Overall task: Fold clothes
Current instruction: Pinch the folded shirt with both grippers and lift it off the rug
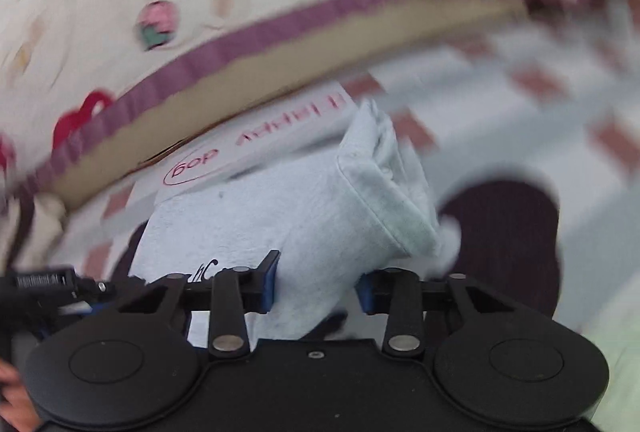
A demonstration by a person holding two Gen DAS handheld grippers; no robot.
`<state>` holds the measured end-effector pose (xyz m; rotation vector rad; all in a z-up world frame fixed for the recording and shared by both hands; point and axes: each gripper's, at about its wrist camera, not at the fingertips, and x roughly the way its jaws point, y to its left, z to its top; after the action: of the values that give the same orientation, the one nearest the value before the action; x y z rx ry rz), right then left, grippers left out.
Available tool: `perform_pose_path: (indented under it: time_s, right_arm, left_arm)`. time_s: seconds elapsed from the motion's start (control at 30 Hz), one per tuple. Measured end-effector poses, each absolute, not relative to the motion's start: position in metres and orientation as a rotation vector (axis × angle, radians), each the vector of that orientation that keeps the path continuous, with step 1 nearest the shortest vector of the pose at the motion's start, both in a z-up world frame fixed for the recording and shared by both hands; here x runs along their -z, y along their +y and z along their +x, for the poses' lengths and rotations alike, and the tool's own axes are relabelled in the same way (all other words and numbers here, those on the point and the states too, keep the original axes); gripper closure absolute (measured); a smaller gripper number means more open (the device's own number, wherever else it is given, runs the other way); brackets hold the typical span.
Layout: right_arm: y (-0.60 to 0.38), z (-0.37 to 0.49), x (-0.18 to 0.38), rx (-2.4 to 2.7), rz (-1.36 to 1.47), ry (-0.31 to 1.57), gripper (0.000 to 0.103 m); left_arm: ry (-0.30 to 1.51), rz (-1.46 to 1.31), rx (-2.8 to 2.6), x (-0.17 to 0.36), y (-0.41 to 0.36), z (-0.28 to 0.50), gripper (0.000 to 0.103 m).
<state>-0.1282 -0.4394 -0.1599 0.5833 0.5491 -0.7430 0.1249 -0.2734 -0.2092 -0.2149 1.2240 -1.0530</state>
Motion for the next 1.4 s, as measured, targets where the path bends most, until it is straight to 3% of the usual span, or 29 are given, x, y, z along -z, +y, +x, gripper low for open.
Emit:
perform_pose_path:
  time_s: [0.13, 0.27, 0.47, 0.6, 0.63, 0.67, 0.7, 0.77, 0.97, 1.03, 1.17, 1.27, 1.37, 1.4]
  right_arm:
    - [-0.480, -0.143, 0.171, 0.860, 0.803, 0.572, 0.058]
    - [-0.495, -0.173, 0.190, 0.846, 1.071, 0.469, 0.050]
    - [-0.502, -0.180, 0.203, 0.838, 1.206, 0.382, 0.044]
    - [-0.511, -0.164, 0.207, 0.826, 1.153, 0.351, 0.032]
    - [-0.513, -0.160, 0.208, 0.814, 1.132, 0.345, 0.032]
    - [-0.516, -0.156, 0.208, 0.801, 1.102, 0.351, 0.043]
    - [-0.518, -0.150, 0.206, 0.786, 1.049, 0.369, 0.056]
    - [-0.517, -0.134, 0.189, 0.735, 0.884, 0.391, 0.062]
    - [-0.521, -0.103, 0.165, 0.604, 0.664, 0.412, 0.062]
    - [-0.528, -0.100, 0.179, 0.628, 0.691, 0.452, 0.058]
    - [-0.539, -0.113, 0.215, 0.618, 0.877, 0.452, 0.041]
    - [-0.539, -0.117, 0.228, 0.587, 0.948, 0.415, 0.038]
    - [-0.533, -0.107, 0.221, 0.563, 0.914, 0.399, 0.066]
    - [-0.531, -0.104, 0.214, 0.546, 0.901, 0.384, 0.068]
  left_arm:
    - [1.178, -0.244, 1.077, 0.198, -0.281, 0.112, 0.068]
    - [1.040, -0.123, 1.052, 0.194, -0.290, 0.105, 0.065]
    - [1.082, -0.235, 1.024, 0.214, -0.306, 0.125, 0.057]
    - [1.103, -0.315, 1.066, 0.223, -0.322, 0.137, 0.052]
    - [1.134, -0.385, 1.094, 0.230, -0.325, 0.143, 0.054]
    - [1.161, -0.447, 1.122, 0.237, -0.327, 0.147, 0.056]
    - [1.191, -0.459, 1.114, 0.243, -0.328, 0.148, 0.080]
    - [1.171, -0.444, 1.110, 0.240, -0.324, 0.144, 0.089]
    - [0.923, -0.187, 1.053, 0.197, -0.314, 0.109, 0.091]
    - [0.941, -0.178, 1.038, 0.204, -0.316, 0.109, 0.090]
    - [0.948, -0.177, 1.035, 0.210, -0.317, 0.113, 0.089]
    - [0.915, -0.158, 1.031, 0.208, -0.316, 0.108, 0.089]
    - [0.867, -0.132, 1.024, 0.204, -0.313, 0.099, 0.091]
    - [0.848, -0.127, 1.009, 0.198, -0.311, 0.095, 0.092]
